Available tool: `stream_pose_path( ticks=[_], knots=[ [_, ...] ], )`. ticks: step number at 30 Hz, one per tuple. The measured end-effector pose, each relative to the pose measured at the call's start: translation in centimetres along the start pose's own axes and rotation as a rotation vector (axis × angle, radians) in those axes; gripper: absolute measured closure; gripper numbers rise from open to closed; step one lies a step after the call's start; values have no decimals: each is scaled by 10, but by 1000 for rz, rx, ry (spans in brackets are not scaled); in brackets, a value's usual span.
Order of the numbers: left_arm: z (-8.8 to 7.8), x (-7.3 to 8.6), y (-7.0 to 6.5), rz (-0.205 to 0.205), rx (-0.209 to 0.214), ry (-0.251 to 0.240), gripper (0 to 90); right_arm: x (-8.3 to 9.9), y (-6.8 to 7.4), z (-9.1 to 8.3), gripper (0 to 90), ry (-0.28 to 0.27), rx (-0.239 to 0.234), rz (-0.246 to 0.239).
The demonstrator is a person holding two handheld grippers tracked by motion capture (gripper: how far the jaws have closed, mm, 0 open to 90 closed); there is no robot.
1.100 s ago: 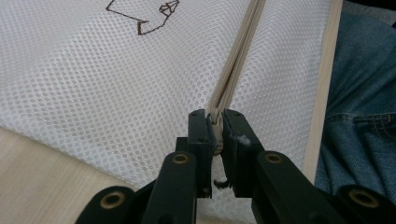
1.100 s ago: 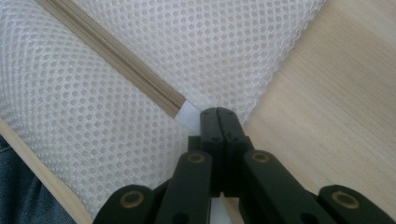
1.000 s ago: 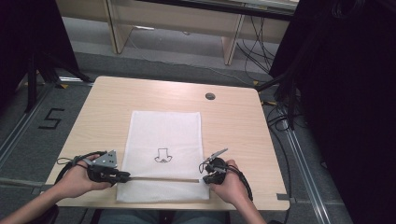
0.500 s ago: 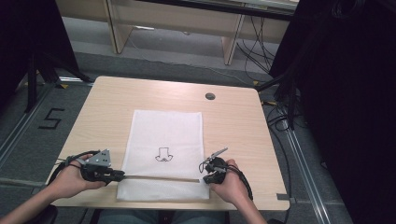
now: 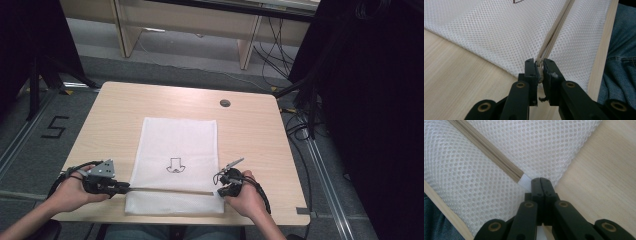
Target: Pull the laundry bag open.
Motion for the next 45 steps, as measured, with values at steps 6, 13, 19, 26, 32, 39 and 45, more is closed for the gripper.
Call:
stream_pose_path(
  ticks=[6, 13, 19, 26, 32, 39, 45],
  knots=[
    [-4, 8, 10, 32, -58, 41, 821, 0, 0, 0, 900, -2, -5, 2],
    [-8, 10, 13, 4, -53, 20, 821, 0, -1, 0, 900, 2, -8, 0],
    [-9, 12, 11, -23, -51, 21, 821, 0, 0, 0, 900, 4, -10, 4],
    [-11, 14, 12, -1, -63, 33, 821, 0, 0, 0, 900, 2, -9, 17],
    [-11, 15, 11, -2, -62, 32, 821, -1, -1, 0, 900, 0, -11, 2],
    [-11, 13, 12, 21, -61, 4, 808, 0, -1, 0, 900, -2, -20, 14],
    [-14, 2, 6, -27, -24, -81, 634, 0, 1, -2, 761, -55, -81, 106]
  ],
)
Point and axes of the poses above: each handheld gripper's, and its own axes: z roughly forward along the jaws, x roughly out of its underside, y roughly to its left, the point moved 10 cm from there along z, roughly forward along the jaws, and after that the axes turned 3 degrees about -y, right-handed, at the moved point
